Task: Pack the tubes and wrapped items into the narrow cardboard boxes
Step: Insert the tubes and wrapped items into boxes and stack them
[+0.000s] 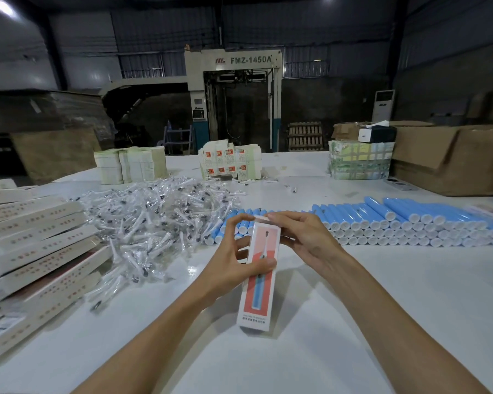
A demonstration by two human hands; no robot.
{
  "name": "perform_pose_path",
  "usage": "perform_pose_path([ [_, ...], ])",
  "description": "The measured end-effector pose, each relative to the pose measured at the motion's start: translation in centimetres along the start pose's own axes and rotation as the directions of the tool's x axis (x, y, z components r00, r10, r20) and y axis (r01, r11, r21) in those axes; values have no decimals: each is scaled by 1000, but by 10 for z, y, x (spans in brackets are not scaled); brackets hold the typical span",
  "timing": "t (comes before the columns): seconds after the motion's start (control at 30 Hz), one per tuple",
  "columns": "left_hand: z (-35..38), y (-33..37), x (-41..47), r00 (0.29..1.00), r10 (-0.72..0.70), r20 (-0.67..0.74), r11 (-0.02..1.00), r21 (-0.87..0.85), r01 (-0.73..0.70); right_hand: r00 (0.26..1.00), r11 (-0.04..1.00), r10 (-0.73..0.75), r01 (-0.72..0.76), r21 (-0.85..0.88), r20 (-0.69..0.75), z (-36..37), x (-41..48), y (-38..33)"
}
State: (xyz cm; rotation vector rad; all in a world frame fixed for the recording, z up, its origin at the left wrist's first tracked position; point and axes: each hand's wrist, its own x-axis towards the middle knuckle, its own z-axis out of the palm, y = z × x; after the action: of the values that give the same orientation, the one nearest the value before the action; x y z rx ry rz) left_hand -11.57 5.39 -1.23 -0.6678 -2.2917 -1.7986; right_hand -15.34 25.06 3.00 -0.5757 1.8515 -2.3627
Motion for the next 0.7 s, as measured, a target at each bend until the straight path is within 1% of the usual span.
perform_pose_path([
  [0.1,-1,0,1,1000,7,5,1000,-6,-7,1000,1000,-6,6,-4,-19,-1,1,0],
  [0.23,-2,2,-1,1000,-9,13,1000,-20,10,999,1000,-6,7,-25,47,-4,-1,-3],
  [0.37,-1,4,-2,1000,-4,4,1000,-15,4,998,999,-17,19,-34,57,-3,-3,-6],
  [0.53,-1,5,-3,1000,-3,-3,1000,12,3,994,991,-51,62,-118,93,-8,-6,-7],
  [0.7,-1,6,-3,1000,1,-3,1000,-7,-1,988,978,-76,100,-185,134,-11,-6,-9],
])
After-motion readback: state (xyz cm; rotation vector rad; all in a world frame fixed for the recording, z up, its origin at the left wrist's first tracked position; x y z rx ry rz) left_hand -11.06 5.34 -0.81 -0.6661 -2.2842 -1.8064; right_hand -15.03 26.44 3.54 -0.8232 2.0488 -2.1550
